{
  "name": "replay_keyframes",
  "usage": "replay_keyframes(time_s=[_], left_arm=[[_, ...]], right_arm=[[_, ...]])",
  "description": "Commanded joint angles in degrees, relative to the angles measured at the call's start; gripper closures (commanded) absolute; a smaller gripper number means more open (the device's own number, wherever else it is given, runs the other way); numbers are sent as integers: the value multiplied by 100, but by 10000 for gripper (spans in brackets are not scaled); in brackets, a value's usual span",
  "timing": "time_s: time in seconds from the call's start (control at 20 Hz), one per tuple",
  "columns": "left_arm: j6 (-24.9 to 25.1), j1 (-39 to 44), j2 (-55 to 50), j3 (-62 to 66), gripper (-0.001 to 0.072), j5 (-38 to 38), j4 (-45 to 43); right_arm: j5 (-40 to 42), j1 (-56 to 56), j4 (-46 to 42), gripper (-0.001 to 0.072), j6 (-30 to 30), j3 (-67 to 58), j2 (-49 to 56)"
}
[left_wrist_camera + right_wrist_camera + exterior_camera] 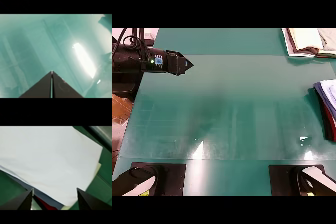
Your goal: Fold the shirts.
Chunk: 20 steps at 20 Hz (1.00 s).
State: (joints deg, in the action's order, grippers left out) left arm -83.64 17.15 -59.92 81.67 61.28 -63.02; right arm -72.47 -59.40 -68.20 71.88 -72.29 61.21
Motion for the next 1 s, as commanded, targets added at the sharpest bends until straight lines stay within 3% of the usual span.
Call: replay_keyframes(time_s=[0.0,0.15,0.4,0.5,0.6,0.7,0.75,0.95], left_arm=[[9,0,4,-2,686,-7,4],[9,0,4,0,686,-79,-17],[7,0,4,0,686,-35,-39],[7,0,4,0,686,-118,-39],[7,0,4,0,686,-240,-37],[7,0,4,0,686,-291,-37],[7,0,4,0,686,-313,-37],[4,0,4,0,686,-509,-37]], right_arm=[[208,490,1220,82,20,-140,-116],[221,1932,1934,82,22,-428,-114],[789,4688,1862,107,17,-533,-83],[1102,5560,1862,282,15,-535,-11],[1261,6179,1862,307,13,-535,98],[1270,6596,1862,660,13,-535,210],[1248,6738,1867,695,13,-535,260],[1200,7014,1867,695,13,-533,409]])
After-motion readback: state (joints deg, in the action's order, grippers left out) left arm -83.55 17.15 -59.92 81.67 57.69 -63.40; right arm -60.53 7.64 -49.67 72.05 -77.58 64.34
